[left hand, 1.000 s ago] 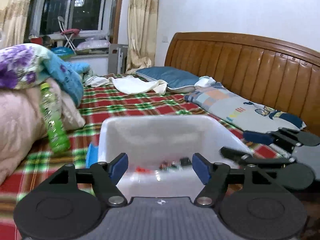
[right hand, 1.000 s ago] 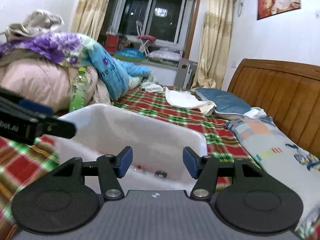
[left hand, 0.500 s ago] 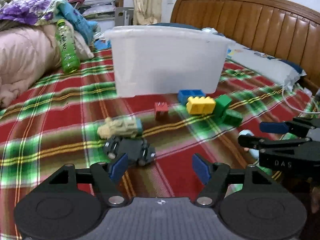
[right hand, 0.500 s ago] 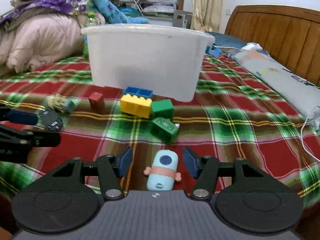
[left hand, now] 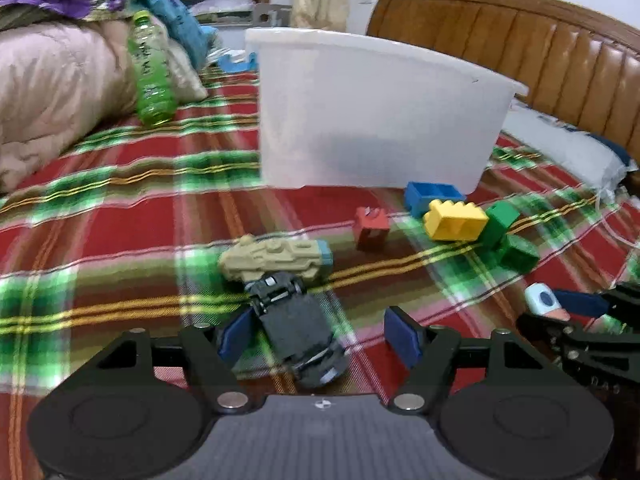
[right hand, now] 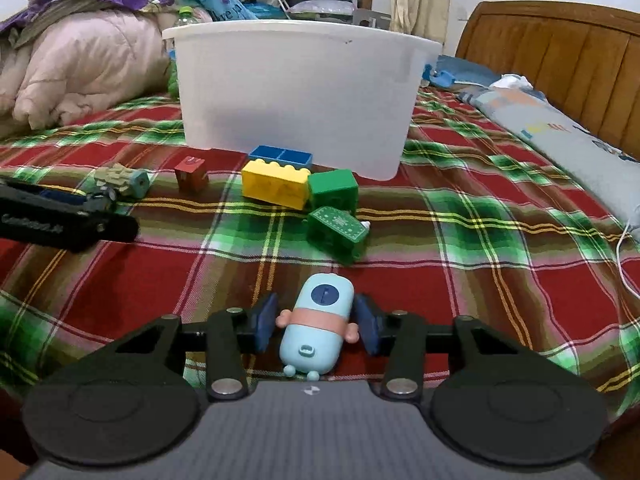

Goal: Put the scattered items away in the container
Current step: 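Grasp the light-blue toy figure with the right gripper while the left gripper grasps a black toy car, then carry the blue figure and black car over the bin and release both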

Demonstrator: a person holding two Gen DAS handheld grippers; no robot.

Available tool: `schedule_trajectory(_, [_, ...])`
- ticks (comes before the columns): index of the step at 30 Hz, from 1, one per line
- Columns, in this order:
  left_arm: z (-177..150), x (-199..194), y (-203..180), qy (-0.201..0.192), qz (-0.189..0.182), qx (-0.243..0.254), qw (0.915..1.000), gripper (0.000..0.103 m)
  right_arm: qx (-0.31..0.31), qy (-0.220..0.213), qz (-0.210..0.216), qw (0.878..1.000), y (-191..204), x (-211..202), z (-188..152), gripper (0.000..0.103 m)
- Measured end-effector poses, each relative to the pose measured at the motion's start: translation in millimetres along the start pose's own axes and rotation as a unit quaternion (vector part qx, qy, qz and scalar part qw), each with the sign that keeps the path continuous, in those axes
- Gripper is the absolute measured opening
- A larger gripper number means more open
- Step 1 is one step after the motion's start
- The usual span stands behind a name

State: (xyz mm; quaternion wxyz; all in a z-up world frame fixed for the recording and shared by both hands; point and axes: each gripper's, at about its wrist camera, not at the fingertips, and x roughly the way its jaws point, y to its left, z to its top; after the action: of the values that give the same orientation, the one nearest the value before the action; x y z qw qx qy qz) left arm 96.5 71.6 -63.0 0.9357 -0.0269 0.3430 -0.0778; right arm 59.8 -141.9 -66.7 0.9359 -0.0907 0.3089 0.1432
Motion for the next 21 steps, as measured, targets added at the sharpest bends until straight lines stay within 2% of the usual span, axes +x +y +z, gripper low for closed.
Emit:
schedule_trajectory(1, [0.9, 1.1, -1.6, 0.003, 0.000, 0.007, 1.0000, 0.053, 0.000, 0.000, 0.000, 1.000, 0.2, 0.1, 0.3, 0.047])
schedule_trajectory(2, [1.3, 0.8, -3.7, 0.004, 0.000, 0.017, 0.9999, 0.046, -0.001, -0.001, 0.000, 1.000, 0.4, -0.1, 0.8, 0.047])
schedule_trajectory(3, [1.0, 0.0, -5.4, 0.007, -0.006, 0.024, 0.9997, 0.034, -0.002, -0.002, 0.000, 1.000, 0.8, 0.0, 1.1, 0.047])
schedule_trajectory(11, [1.5, -15.0, -22.7, -0.007, -0.019, 0.062, 0.9979, 0.034, -0.005, -0.011, 0.004, 1.000, -0.4, -1.5, 8.5, 0.047])
schedule_trajectory(15, [19.0, -27.7, -29.3, -0.026, -0.036, 0.058, 0.9974, 0.034, -0.012, -0.026, 0.007, 1.000, 0.7, -6.5, 20.7, 0.047])
schedule_trajectory(21, [56.6, -44.9, -36.6, -0.067, -0.040, 0.065, 0.9949, 0.034, -0.026, -0.064, 0.012, 0.998, 1.8, -15.9, 50.8, 0.047])
